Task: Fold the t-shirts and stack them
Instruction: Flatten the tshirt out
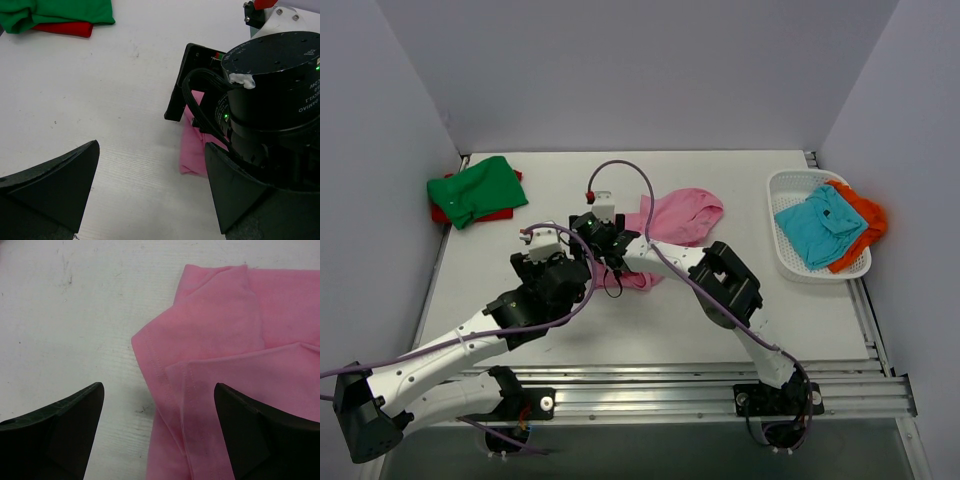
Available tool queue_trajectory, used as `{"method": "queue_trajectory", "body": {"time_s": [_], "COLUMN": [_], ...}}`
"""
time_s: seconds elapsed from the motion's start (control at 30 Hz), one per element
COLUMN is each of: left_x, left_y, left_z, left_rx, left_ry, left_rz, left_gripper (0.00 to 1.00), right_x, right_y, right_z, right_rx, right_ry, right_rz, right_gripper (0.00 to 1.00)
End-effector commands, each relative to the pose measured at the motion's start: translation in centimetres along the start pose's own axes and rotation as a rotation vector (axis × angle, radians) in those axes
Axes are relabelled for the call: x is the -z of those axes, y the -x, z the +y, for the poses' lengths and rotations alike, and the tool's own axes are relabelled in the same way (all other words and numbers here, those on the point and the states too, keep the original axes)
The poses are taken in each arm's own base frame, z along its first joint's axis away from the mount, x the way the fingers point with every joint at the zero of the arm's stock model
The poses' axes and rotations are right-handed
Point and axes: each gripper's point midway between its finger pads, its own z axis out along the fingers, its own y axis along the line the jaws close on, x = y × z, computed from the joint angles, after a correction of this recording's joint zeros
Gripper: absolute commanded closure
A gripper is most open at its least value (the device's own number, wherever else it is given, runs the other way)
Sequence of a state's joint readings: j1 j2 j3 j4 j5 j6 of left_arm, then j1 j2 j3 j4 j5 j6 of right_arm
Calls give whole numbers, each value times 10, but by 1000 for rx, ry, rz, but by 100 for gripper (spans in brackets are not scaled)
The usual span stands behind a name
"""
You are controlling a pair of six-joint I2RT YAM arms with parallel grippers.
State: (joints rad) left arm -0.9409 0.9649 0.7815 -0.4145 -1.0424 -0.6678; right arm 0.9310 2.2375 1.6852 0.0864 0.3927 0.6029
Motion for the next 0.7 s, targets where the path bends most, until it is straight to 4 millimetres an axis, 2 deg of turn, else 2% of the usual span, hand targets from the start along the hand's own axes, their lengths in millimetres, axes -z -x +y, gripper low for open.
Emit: {"method": "queue_trajectory", "body": {"time_s": [0.0, 0.17, 0.33, 0.37, 0.4, 0.67], "left_x": [1, 1, 0, 0, 0, -1], "left_y": [15, 14, 14, 13, 13, 12], "left_z": [-4, -4, -5, -5, -5, -6], "left_rx": [37, 34, 33, 31, 30, 23], "left_ry": [-9, -7, -8, -8, -9, -7], "left_rz": [-28, -28, -26, -26, -25, -23], "left_gripper": [5, 5, 5, 5, 5, 5], "right_x": [3, 1, -3, -4, -5, -9], "right_y": [2, -2, -4, -5, -5, -10], "right_z": [-7, -14, -19, -20, -20, -24], "right_rx": [-9, -2, -2, -2, -2, -1], "right_ry": [-30, -49, -59, -59, -59, -65], "right_rz": [-11, -6, 3, 6, 6, 23], "right_gripper": [14, 23, 53, 63, 67, 70]}}
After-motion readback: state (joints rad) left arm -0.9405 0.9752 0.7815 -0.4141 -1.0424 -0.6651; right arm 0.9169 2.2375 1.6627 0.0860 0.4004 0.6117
